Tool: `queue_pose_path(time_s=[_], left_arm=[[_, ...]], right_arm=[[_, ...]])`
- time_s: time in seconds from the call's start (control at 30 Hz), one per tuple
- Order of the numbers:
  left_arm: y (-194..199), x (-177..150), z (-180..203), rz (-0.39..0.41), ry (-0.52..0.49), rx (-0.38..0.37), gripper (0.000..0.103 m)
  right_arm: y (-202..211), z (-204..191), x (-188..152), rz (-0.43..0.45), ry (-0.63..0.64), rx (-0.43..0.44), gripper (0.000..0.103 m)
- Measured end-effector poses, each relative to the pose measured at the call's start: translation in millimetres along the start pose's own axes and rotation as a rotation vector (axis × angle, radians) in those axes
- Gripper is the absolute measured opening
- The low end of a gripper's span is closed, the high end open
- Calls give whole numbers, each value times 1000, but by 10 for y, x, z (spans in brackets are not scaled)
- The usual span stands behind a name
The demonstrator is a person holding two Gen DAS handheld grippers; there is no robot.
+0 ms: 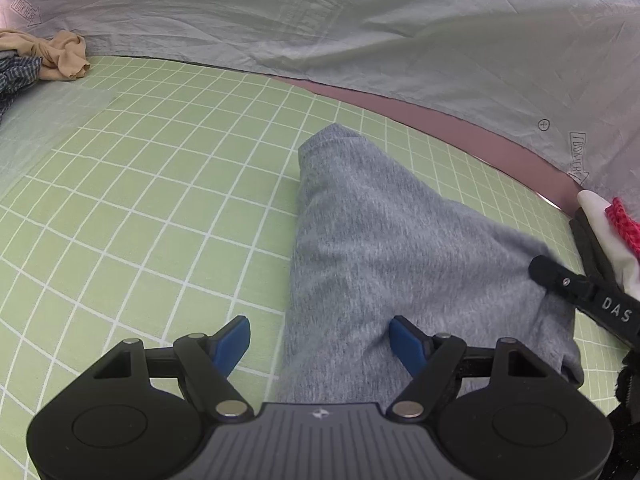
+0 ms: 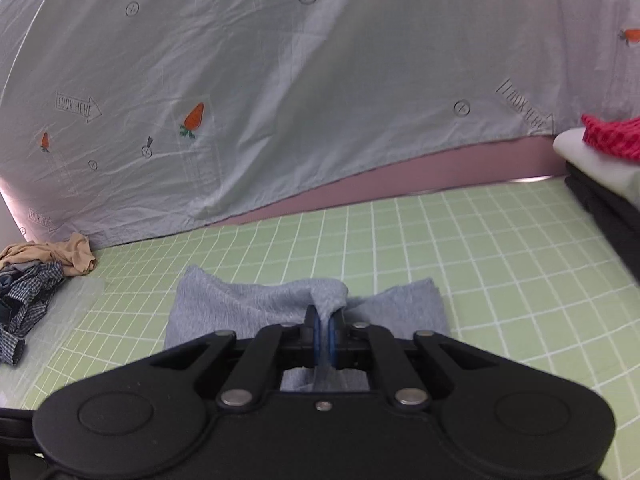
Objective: Fold clothes
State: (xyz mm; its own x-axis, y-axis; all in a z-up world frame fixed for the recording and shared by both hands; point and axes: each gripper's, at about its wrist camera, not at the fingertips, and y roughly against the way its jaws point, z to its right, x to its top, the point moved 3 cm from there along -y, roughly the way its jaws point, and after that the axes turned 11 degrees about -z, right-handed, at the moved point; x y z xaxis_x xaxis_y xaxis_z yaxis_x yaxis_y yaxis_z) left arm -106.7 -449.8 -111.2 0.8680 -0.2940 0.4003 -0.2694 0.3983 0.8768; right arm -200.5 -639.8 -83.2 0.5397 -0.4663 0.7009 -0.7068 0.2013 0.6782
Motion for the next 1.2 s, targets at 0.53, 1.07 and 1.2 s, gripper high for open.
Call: queue_pose_path(time_s=[0.53, 1.07, 1.2], left_arm=[[-316, -62, 166, -97, -66, -68, 78], [-548, -11, 305, -104, -10, -169, 50], [-478, -30, 405, -87, -51, -180, 33]], right_arm=[[-282, 906, -528, -205, -286, -66, 59], [-547, 425, -543, -247, -113, -64, 75], [-564, 254, -526, -275, -92, -30, 38]])
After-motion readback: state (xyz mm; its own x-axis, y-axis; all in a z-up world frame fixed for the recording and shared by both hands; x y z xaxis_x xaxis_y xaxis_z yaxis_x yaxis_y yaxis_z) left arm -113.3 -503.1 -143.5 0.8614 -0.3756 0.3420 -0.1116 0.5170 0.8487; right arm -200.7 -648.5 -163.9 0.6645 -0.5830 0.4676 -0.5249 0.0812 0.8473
